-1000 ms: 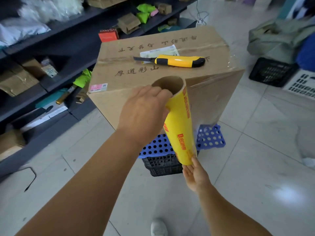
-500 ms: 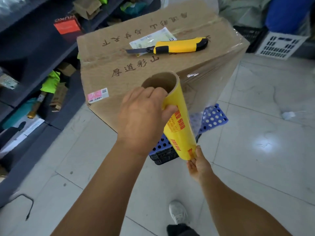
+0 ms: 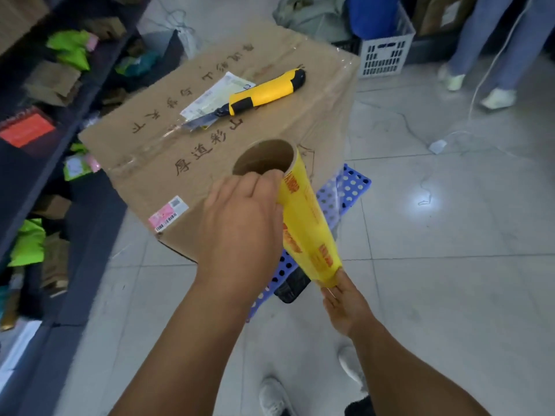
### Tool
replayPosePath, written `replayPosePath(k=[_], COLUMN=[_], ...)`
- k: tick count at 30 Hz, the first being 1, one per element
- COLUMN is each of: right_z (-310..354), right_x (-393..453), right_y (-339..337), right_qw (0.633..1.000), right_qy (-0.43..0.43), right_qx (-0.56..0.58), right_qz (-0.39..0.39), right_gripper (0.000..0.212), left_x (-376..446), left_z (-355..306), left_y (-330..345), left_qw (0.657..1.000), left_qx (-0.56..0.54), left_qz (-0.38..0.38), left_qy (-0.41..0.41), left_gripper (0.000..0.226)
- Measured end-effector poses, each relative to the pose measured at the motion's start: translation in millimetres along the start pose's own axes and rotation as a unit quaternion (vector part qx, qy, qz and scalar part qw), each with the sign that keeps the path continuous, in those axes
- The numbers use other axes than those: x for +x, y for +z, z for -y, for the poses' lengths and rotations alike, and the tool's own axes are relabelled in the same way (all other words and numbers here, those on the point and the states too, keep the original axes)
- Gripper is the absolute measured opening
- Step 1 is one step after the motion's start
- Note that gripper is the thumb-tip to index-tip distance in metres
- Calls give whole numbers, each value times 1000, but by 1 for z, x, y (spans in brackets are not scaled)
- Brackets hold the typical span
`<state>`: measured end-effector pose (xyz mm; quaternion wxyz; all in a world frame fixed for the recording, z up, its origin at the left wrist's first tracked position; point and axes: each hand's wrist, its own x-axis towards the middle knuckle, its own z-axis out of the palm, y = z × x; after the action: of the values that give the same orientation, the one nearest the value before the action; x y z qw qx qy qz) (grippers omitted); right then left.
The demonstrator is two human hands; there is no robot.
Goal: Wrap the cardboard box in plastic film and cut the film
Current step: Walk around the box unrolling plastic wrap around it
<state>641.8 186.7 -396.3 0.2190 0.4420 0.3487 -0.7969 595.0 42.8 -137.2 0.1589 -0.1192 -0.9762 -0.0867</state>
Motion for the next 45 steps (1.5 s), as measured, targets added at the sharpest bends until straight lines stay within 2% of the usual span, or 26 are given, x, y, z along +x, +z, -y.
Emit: replayPosePath(k=[5, 10, 27, 36, 39, 45], right_z=[-26, -50, -137, -188, -208, -246], right_x=[-8, -24, -61, -69, -67, -65], right_y=[16, 19, 34, 60, 76, 118], right_qw=[997, 997, 998, 997, 995, 992], right_qy=[-41, -57, -55, -61, -70, -76], right_qx=[50, 50, 33, 56, 67, 89], right_qz=[-34, -24, 13, -10, -25, -45], right_gripper=[63, 70, 64, 69, 74, 74], left_x=[-12, -25, -83, -110, -115, -123], left_z=[21, 36, 74, 117, 140, 185], left_y=[-9, -18, -63, -71, -75, -82], left_qw=[999, 999, 998, 995, 993, 989], left_qx=[-1, 7, 63, 67, 46, 27], left_qz=[-14, -10, -1, -23, -48, -50], left_qy=[37, 45, 28, 76, 96, 133], left_gripper=[36, 39, 35, 28, 28, 29])
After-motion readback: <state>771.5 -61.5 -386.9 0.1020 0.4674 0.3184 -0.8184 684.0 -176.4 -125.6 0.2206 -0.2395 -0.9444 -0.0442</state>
